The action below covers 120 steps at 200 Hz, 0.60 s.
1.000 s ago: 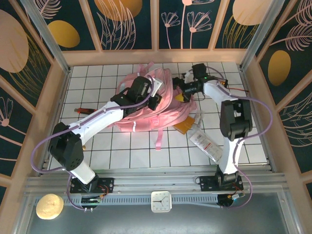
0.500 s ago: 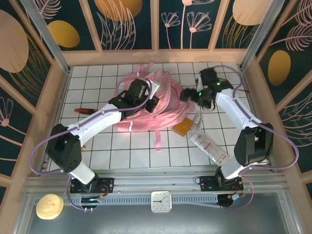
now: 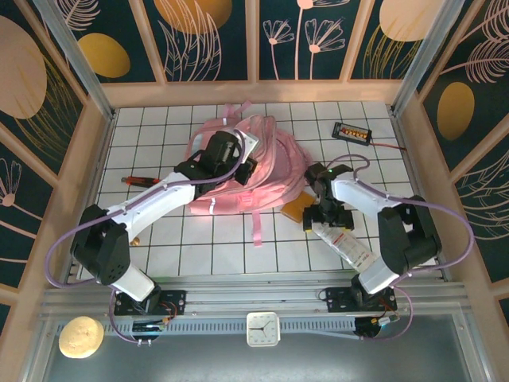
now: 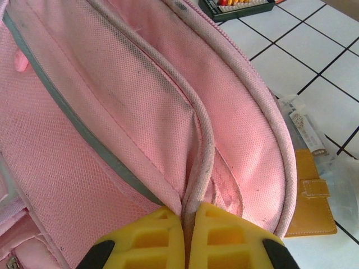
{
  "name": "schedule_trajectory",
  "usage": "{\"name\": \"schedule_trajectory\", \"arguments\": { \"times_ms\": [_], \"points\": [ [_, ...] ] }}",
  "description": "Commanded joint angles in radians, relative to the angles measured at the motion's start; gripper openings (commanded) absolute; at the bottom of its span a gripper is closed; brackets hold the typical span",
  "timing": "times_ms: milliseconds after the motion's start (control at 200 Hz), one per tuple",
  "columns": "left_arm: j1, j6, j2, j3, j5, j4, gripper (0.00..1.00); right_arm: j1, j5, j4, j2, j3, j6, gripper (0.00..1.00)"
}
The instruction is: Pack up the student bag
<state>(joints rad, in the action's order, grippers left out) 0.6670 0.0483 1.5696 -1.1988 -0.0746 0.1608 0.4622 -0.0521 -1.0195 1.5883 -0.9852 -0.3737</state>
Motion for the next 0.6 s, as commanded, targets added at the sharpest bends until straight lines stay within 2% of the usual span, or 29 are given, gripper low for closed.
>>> {"name": "schedule_trajectory", "arguments": {
  "times_ms": [0, 230, 525, 595],
  "points": [
    [-0.016, -0.027, -0.049, 0.014, 0.006, -0.056, 0.00, 0.012, -0.057, 0.036, 0.075, -0.010, 0.007, 0.99],
    [-0.018, -0.033, -0.073, 0.028, 0.007, -0.045, 0.00, 0.015, -0.059, 0.079, 0.162, -0.044, 0.045, 0.99],
    [-0.025, -0.029, -0.089, 0.059, 0.002, -0.058, 0.00, -0.017, -0.144, 0.101, 0.242, -0.070, 0.053, 0.99],
    [-0.026, -0.029, -0.092, 0.062, 0.002, -0.058, 0.00, -0.016, -0.170, 0.101, 0.255, -0.087, 0.057, 0.95]
  ]
}}
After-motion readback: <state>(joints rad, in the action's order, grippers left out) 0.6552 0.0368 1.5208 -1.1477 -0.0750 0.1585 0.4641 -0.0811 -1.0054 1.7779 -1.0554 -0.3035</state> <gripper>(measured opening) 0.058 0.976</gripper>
